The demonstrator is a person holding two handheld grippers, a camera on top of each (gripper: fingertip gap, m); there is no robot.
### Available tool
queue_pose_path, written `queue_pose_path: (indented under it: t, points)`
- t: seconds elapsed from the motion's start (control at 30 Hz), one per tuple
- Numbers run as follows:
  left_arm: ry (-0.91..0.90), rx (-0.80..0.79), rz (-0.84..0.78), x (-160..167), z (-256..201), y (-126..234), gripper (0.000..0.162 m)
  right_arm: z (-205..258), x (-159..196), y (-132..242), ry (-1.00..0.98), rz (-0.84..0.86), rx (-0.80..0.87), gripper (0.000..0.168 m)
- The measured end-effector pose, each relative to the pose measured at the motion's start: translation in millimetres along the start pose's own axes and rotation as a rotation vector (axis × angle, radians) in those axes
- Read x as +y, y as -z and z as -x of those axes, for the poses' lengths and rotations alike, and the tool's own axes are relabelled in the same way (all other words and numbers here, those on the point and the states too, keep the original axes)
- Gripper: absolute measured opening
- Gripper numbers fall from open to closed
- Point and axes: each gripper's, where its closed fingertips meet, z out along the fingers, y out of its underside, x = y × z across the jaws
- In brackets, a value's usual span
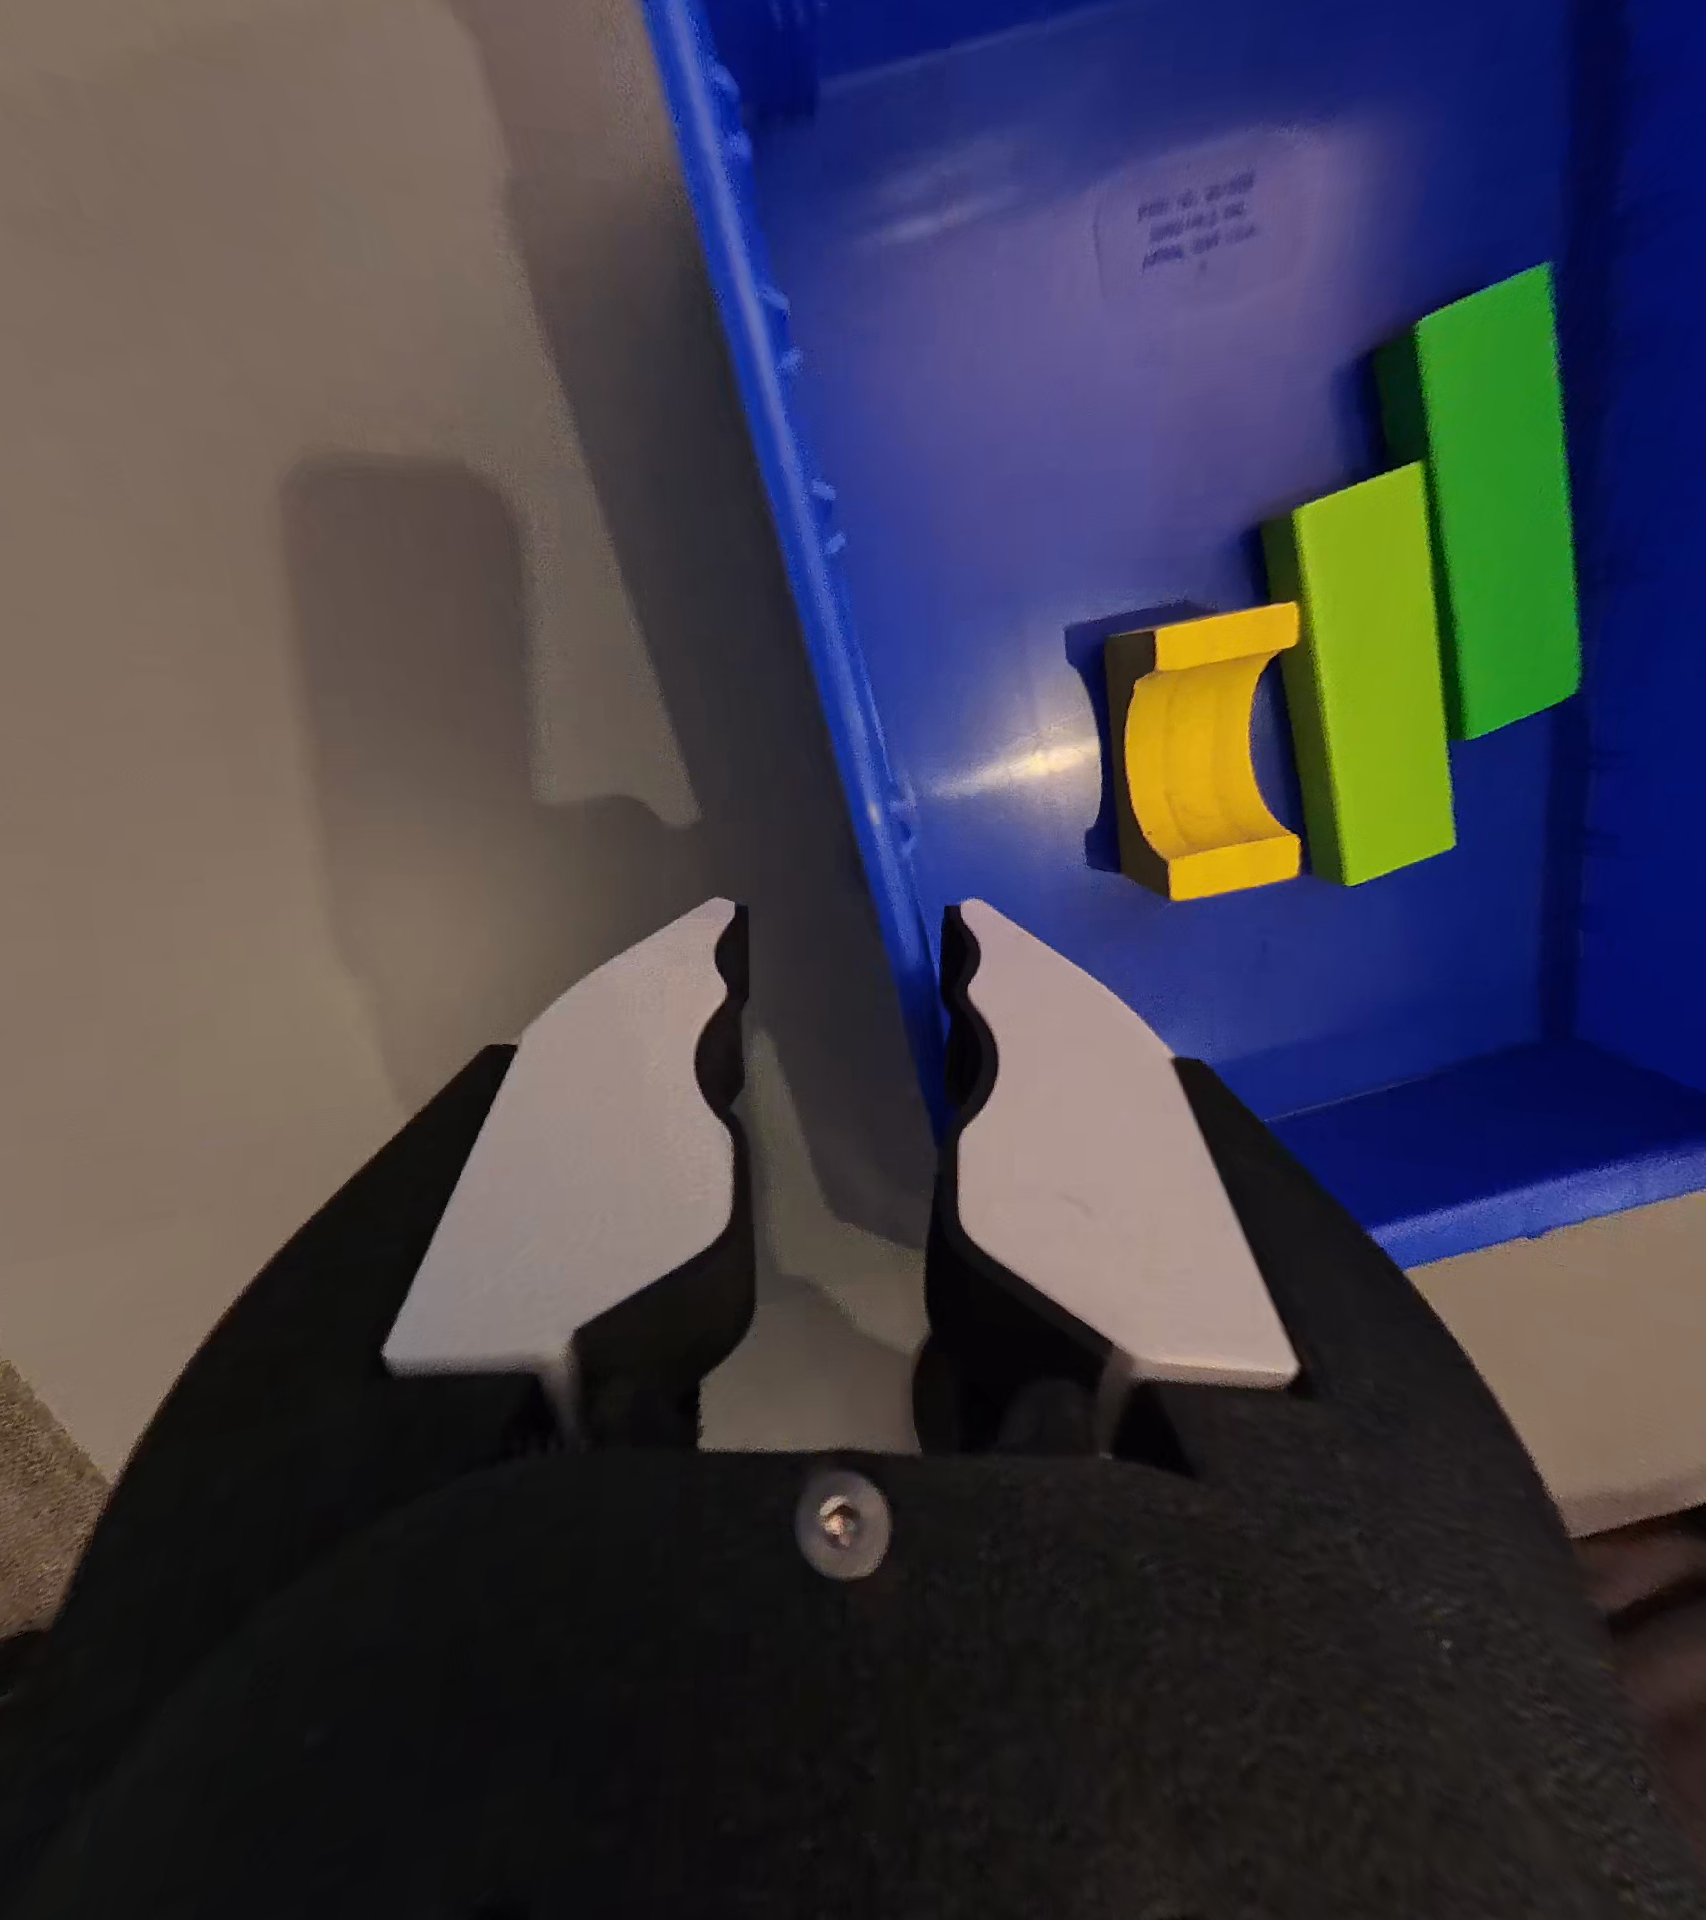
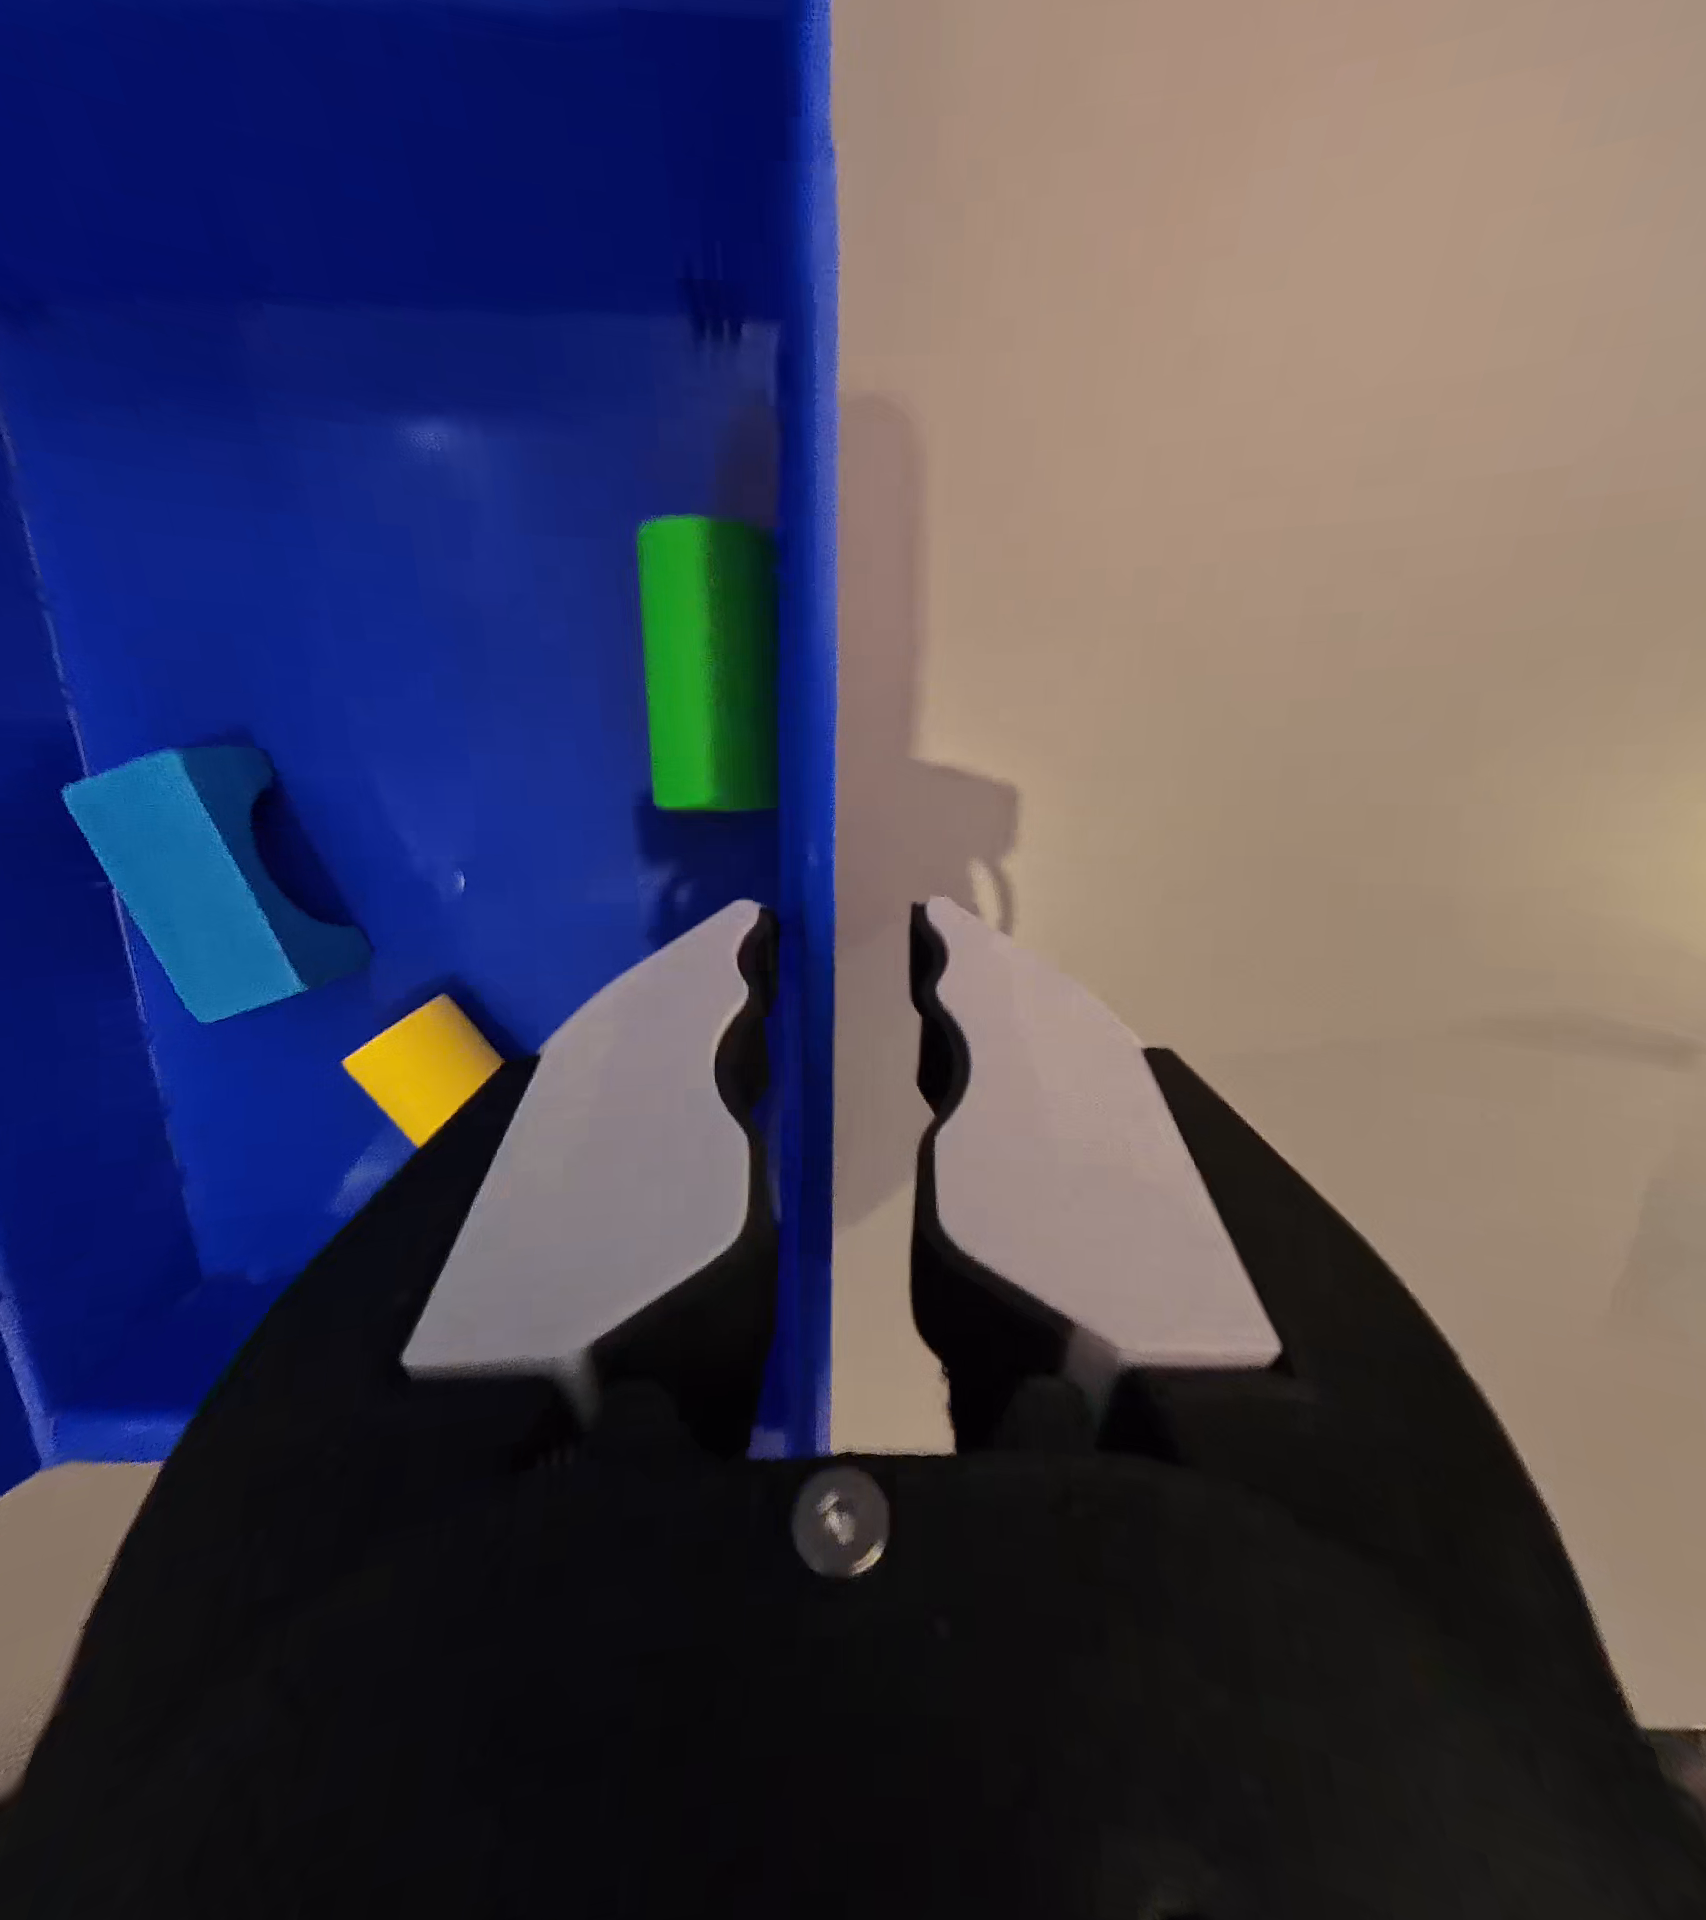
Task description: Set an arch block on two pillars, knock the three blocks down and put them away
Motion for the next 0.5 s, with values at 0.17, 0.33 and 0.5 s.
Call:
queue_pose_path:
  t: [0.17,0.33,0.5]
  points:
    - [-0.016,-0.051,-0.246,-17.6,0.7,57.0,0.038,0.6,-37.3,50.7,0.021,-0.29,0.084,0.027]
    - [-0.058,-0.074,-0.549,-42.1,-14.2,117.8,0.038,8.1,-64.7,116.7,0.1,-0.612,0.216,0.03]
    - [-0.108,-0.136,-0.892,-58.7,-29.1,183.0,0.036,32.2,-76.3,165.0,0.196,-0.855,0.255,0.035]
